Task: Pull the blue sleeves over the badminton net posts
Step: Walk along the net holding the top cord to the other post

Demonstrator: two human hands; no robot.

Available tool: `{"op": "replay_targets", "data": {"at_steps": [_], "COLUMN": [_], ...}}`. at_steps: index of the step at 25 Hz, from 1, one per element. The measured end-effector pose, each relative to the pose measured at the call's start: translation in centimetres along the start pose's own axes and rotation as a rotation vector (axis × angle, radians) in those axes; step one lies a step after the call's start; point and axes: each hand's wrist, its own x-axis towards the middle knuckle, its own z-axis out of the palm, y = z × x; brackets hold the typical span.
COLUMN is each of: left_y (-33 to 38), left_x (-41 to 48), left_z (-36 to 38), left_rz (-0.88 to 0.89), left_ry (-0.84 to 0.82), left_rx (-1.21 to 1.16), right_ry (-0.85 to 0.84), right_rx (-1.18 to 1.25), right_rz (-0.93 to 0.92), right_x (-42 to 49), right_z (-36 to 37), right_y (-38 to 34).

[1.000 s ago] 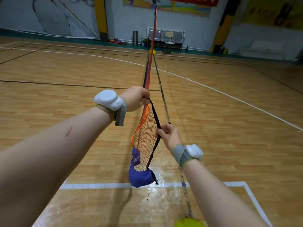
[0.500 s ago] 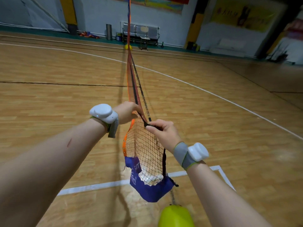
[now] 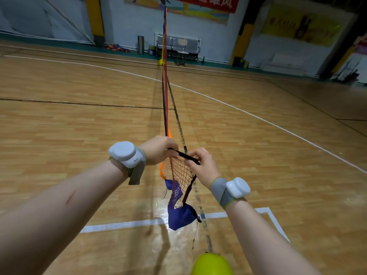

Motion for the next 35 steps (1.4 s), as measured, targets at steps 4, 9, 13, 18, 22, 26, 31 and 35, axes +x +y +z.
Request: {"op": "replay_targets", "data": {"at_steps": [4,9,13,18,22,26,31,35], "left_y": [0.9,0.5,-0.2,-1.5,-3.0,-2.2,2.2,4.5], "left_x": [-0.5,-1.3,-2.0,-2.8,-2.8,-2.3,-2.8,-4.1], "left_z": [-1.0,-1.8,-2.9,-2.5,-1.5,-0.2,2.5,3.1], "left_rz": [-0.004,-0.045,-0.079,-0.134,-0.229,-0.193,0.003,0.074], "left_ry": [0.074,0.115,0.183,0.166,0.075,0.032,-0.002,0.039], "left_rx": [-0.029,-0.055,-0.093,-0.081,-0.035,0.009,-0.02,-0.03], "right_ry": [-0.031,-0.037,-0.055,-0.005,-0.037,-0.131,-0.102,-0.125], "right_rx": [0.125,0.34,0.277,0.362,0.396,0.346,0.316,0.295], "right_rz": [0.077,0.142,0.212,0.207,0.143,0.046,0.058,0.061], "right_x": [-0.3,-0.9,-2.0,-3.2,-4.9,-6.2,-6.7,-7.5], "right_z": [0.6,1.5,1.6,1.3,0.2,-0.2,-1.3,-1.9], "right_y": [0.5,1.1,2.3,1.9,-0.2,-2.3,-2.1,-2.0]}}
